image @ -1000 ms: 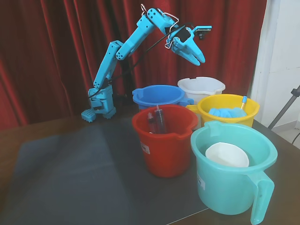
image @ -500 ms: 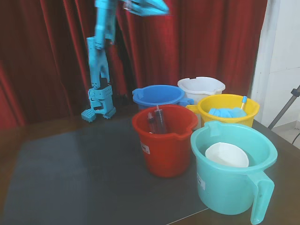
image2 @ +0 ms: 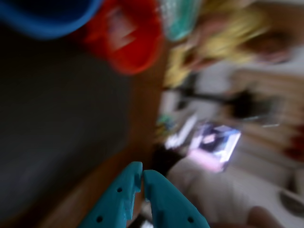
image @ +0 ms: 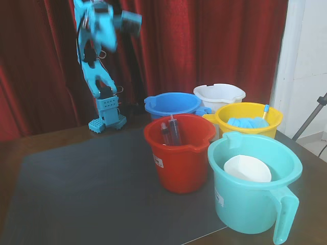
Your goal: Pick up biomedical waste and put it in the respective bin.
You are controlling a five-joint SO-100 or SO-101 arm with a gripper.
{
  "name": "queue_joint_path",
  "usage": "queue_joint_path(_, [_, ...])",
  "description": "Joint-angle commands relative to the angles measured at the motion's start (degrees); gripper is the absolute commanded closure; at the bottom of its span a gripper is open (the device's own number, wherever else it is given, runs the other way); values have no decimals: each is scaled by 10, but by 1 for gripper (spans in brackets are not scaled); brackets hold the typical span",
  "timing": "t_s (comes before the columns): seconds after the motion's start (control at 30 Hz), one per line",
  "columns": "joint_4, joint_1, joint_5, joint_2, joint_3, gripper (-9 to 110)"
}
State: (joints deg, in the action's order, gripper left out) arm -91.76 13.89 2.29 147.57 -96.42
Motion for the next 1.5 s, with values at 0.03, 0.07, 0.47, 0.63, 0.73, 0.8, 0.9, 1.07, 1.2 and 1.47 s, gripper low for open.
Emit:
queue_joint_path(0.03, [62,-76,11,198,-232,102])
queue_joint_path(0.07, [76,-85,11,247,-292,102])
queue_joint_path(0.47, [83,-96,4,323,-546,102])
queue_joint_path(0.63, [68,-121,10,332,-615,102])
queue_joint_path(0.73, [51,-143,11,332,-646,102])
queue_joint_path(0.8, [55,-143,11,332,-661,102])
queue_joint_path(0.9, [68,-151,4,332,-682,102])
queue_joint_path(1.07, [68,-180,2,332,-682,102])
queue_joint_path(1.2, [68,-188,4,332,-682,102])
queue_joint_path(1.47, [68,-188,4,332,-682,102])
